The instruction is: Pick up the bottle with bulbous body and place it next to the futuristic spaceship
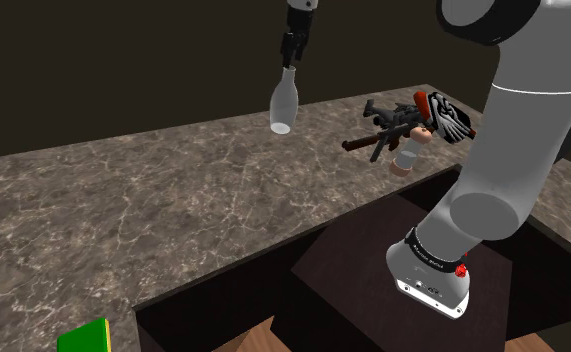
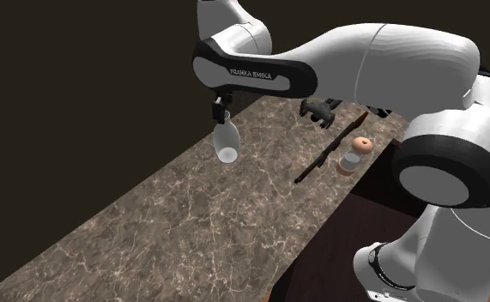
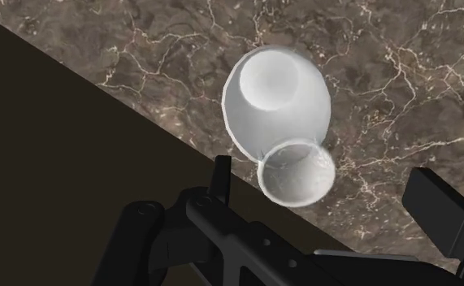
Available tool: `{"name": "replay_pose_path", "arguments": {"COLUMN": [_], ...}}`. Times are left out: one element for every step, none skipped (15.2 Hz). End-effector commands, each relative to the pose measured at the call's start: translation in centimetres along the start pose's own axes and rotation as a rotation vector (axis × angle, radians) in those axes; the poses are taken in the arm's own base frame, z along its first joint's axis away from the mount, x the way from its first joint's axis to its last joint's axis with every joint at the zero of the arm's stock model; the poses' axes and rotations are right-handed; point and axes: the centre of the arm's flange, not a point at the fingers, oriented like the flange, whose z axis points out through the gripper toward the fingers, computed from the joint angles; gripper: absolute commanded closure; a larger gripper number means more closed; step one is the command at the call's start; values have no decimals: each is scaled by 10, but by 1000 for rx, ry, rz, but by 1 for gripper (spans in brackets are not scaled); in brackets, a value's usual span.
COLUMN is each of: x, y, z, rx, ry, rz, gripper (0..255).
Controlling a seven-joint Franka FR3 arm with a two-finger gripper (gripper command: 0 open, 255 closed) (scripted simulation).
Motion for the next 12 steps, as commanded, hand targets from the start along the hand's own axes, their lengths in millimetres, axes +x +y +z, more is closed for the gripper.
{"name": "replay_pose_path", "arguments": {"x": [7,7,7,7,7,7,7,7,7,7,7,7], "y": [7,7,7,7,7,7,7,7,7,7,7,7], "z": [11,17,22,27,33,38,43,46,46,46,46,46], "rx": [3,3,3,3,3,3,3,3,3,3,3,3], "ry": [-4,-4,-4,-4,-4,-4,-4,-4,-4,-4,-4,-4], "rz": [-2,-2,-2,-2,-2,-2,-2,-2,-2,-2,-2,-2], "gripper": [0,0,0,0,0,0,0,0,0,0,0,0]}}
